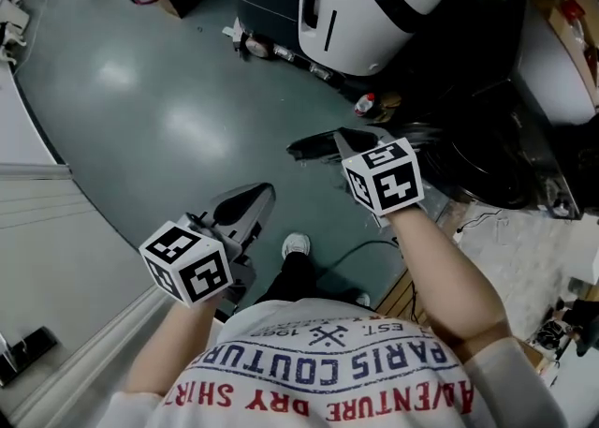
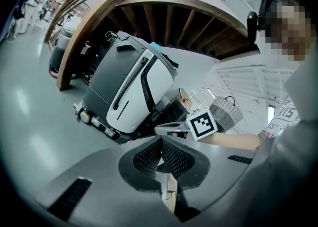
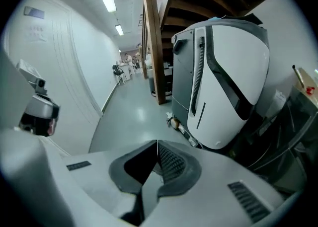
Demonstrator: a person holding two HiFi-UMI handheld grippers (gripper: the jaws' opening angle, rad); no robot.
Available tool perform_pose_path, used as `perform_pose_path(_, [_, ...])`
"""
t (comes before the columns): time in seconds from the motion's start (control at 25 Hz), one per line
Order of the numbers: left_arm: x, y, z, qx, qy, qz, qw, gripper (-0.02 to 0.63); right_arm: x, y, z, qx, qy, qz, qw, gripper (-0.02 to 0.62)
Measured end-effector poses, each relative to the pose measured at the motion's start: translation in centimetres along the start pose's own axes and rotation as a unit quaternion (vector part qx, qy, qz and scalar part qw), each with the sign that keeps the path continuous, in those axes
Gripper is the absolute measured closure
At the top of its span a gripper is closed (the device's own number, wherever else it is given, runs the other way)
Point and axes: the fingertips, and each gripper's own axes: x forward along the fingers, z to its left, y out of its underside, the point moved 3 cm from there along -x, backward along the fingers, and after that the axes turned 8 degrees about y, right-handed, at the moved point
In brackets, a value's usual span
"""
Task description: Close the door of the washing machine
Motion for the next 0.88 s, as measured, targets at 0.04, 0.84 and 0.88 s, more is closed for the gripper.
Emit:
perform_pose_path(0.04, [-0.1,0.0,0.4,-0.003,-0.003,-0.001,1.0000,0.581,1.0,0.1,-0.3,-0.004,0.008,0.007,1.000,0.574])
perform_pose_path(0.84, [-0.3,0.7,3.9,-0.038,-0.039,-0.008,0.9984,0.581,6.8,2.6,-3.0,-0.103,0.112,0.099,0.983,0.574])
perform_pose_path(0.88, [-0.3,0.7,3.9,-0.038,-0.040,-0.007,0.9985,0.581,6.8,2.6,-3.0,-0.097,0.113,0.099,0.984,0.574])
